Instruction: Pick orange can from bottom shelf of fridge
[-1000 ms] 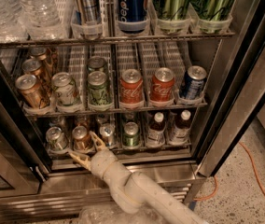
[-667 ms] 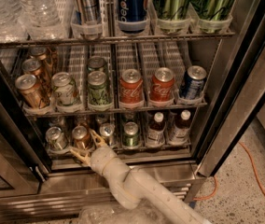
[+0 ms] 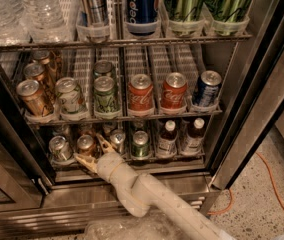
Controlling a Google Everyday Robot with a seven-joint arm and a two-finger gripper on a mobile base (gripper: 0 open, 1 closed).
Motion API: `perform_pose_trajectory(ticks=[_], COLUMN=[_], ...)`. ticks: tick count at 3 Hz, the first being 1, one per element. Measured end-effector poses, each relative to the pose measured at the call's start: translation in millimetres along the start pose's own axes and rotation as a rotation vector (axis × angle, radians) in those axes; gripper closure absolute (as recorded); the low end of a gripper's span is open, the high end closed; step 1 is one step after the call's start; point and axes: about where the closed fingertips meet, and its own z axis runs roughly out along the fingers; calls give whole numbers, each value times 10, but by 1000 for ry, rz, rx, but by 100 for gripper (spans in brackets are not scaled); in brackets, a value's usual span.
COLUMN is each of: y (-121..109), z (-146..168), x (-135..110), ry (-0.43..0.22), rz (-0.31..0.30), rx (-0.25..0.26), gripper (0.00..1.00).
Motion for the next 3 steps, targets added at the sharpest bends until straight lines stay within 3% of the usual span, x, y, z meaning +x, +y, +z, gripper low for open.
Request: perform_pose_trajectory(ticks=[1, 3], y=[34, 96], z=[69, 104], x=[57, 109], ry=[9, 18], rz=[7, 17], rx=[-14, -30], gripper=[32, 75])
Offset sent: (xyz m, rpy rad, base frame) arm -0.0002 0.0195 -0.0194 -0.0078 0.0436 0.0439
